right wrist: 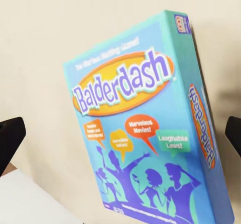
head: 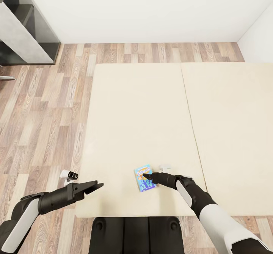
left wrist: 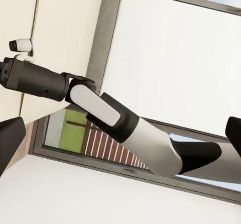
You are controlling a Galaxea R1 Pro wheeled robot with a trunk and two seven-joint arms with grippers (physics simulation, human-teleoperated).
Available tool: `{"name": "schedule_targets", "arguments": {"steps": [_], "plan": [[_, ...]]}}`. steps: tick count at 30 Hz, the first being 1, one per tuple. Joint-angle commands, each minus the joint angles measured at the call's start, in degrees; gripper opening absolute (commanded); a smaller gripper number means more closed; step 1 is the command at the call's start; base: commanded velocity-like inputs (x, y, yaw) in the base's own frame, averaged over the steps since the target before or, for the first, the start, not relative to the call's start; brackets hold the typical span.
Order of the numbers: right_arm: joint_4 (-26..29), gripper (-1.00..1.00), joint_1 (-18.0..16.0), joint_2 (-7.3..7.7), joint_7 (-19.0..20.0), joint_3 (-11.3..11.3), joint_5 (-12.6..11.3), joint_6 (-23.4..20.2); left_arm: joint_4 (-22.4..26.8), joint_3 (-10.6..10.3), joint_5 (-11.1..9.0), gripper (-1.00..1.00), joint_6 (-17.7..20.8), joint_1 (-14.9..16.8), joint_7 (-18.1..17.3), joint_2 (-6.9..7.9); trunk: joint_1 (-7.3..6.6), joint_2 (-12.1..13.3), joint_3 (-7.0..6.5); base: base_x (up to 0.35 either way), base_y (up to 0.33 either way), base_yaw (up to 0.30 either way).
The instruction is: Put all the toys in the child's room - the three board games (two on the bed and one on the table), the two jigsaw puzzles on the table, and the tennis ball on the table - inside the toy box on the table in the child's room.
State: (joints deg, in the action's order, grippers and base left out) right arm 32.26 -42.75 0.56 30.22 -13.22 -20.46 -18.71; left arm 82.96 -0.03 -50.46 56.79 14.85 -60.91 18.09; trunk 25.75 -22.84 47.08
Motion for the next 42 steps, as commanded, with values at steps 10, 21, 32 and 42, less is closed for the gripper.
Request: {"name": "schedule_targets", "arguments": {"steps": [10,21,32,42], "plan": [[0.07,1.00,-0.02,0.06,-0.07,-0.29,-0.45,-0.37,0.01,0.10,-0.07,1.00,0.25,0.03,-0.09,0.02,0.03,-0.08,0.06,0.000,0.135,0.000],[0.06,1.00,-0.01,0.06,-0.07,-0.32,-0.57,-0.37,0.01,0.11,-0.07,1.00,0.23,0.01,-0.09,0.02,0.03,-0.08,0.06,0.000,0.053,0.000],[0.01,1.00,-0.02,0.08,-0.25,-0.29,-0.29,-0.47,0.01,0.11,-0.07,1.00,0.22,0.03,-0.09,0.02,0.03,-0.08,0.06,0.000,0.001,0.000],[0.00,1.00,-0.05,1.10,0.12,0.08,-0.90,-2.62,0.01,0.03,-0.09,1.00,0.25,0.05,-0.09,0.02,0.03,-0.08,0.06,0.000,0.000,0.000]]}}
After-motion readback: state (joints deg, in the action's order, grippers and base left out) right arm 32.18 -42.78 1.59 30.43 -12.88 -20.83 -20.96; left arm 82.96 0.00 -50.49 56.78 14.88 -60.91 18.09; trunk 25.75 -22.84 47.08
